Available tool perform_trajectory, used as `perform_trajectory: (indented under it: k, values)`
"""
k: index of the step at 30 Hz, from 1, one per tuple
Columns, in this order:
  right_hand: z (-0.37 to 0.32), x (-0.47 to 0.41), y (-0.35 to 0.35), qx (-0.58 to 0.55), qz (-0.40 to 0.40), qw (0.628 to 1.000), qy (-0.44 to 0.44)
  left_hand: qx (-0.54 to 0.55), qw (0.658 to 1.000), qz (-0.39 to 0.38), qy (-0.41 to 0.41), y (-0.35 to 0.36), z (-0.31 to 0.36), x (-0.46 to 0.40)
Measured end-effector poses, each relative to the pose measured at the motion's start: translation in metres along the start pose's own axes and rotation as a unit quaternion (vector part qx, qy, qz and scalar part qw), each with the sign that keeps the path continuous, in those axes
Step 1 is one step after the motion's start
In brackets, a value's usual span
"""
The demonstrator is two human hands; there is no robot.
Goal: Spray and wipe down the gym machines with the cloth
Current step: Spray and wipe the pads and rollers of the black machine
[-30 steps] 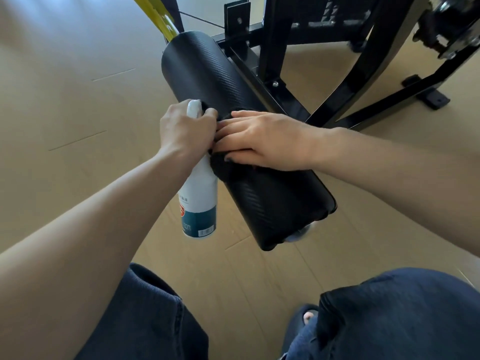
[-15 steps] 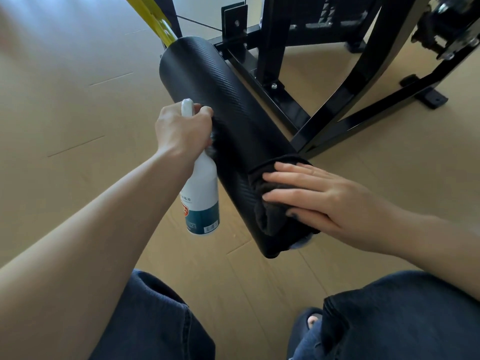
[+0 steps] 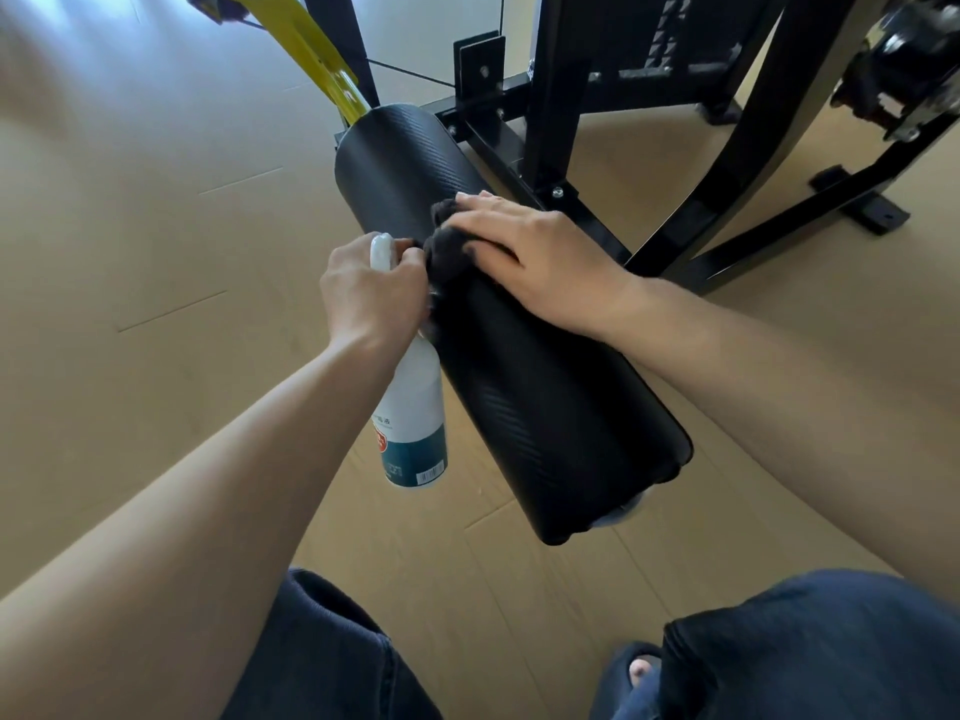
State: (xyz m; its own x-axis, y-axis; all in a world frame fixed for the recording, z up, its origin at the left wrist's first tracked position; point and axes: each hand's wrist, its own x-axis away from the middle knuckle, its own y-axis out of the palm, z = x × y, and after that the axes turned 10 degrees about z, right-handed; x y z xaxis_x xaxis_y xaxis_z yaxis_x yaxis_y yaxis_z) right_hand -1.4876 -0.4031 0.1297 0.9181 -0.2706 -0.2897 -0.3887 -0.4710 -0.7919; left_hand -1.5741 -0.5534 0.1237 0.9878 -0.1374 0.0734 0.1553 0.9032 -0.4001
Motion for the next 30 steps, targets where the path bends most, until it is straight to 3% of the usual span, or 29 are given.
perform_trajectory:
  k: [6, 9, 14, 16, 19, 22, 24, 27, 30]
  values:
    - [-0.019, 0.097, -0.026, 0.019, -0.035, 0.999, -0.021, -0.007, 1.000, 0.000, 0.004, -0.003, -0.003, -0.003]
    - [-0.022, 0.143, -0.037, 0.041, -0.050, 0.995, -0.082, -0.012, 1.000, -0.002, 0.014, -0.002, -0.006, -0.004]
    - [-0.025, 0.163, -0.053, 0.025, -0.094, 0.986, -0.139, -0.016, 1.000, -0.012, 0.020, -0.004, -0.010, -0.005]
    - [-0.036, 0.150, -0.058, -0.033, -0.077, 0.993, -0.086, -0.019, 1.000, -0.019, 0.012, -0.005, -0.013, -0.006]
    - [-0.051, 0.104, -0.059, -0.172, 0.084, 0.978, 0.080, -0.038, 0.999, -0.035, 0.004, -0.008, -0.017, -0.009]
    - [-0.035, 0.040, -0.050, -0.325, 0.241, 0.872, 0.274, -0.043, 0.997, -0.058, -0.029, -0.013, -0.021, -0.010]
    - [-0.011, 0.015, -0.037, -0.329, 0.304, 0.825, 0.344, -0.051, 0.994, -0.081, -0.057, -0.017, -0.026, -0.011]
    - [0.018, 0.015, -0.012, -0.242, 0.292, 0.837, 0.395, -0.076, 0.985, -0.126, -0.089, -0.019, -0.033, -0.012]
    - [0.026, 0.027, -0.001, -0.263, 0.207, 0.847, 0.412, -0.098, 0.979, -0.149, -0.104, -0.019, -0.034, -0.013]
